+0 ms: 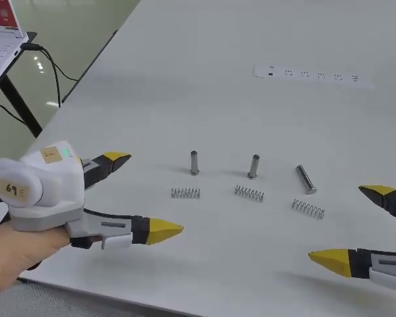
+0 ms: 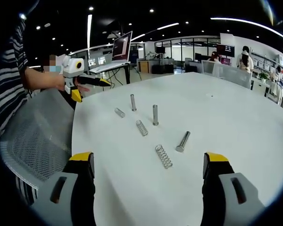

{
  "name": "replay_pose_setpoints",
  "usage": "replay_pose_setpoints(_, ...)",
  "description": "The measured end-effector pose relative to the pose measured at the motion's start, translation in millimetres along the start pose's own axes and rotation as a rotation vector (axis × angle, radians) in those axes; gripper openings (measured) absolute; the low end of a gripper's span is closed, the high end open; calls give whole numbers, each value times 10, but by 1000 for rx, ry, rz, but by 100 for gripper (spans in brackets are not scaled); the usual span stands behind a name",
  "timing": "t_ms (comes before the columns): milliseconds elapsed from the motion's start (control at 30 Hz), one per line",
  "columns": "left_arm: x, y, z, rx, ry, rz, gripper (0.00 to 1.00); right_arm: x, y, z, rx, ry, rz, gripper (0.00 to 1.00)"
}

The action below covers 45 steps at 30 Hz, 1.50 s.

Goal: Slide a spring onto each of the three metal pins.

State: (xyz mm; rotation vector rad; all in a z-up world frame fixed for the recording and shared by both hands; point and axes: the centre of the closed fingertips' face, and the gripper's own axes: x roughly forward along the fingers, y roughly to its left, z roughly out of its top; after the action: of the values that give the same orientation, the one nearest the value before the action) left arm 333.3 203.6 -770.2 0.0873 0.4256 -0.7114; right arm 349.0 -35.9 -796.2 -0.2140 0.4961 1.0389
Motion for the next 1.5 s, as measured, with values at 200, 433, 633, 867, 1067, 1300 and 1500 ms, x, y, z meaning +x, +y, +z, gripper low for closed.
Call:
replay_pose_setpoints(200,0,3,-1,-4,-3,2,98,-1,0,-10,1,3,0,96)
replay_pose_setpoints(433,8,-1,4,-5,-6,1,98,-7,-16,-25,-3,11,-3,96)
replay_pose_setpoints(633,19,-21,-6,-9,-5,-3,98,-1,-20,-30,-4,16,0,96)
replay_pose_setpoints(867,18,-10,12,-9,-13,-1,98,44,-56,65,-15,11,10,95)
replay_pose_setpoints(1067,25,-16,19,-11,-15,-6,98,113,-137,227,-24,-3,14,94)
replay_pose_setpoints(1300,26,-25,33,-13,-19,-13,98,213,-283,443,-17,-14,7,90)
replay_pose_setpoints(1500,31,-50,25,-13,-15,-25,98,315,-462,569,1,-7,-16,81)
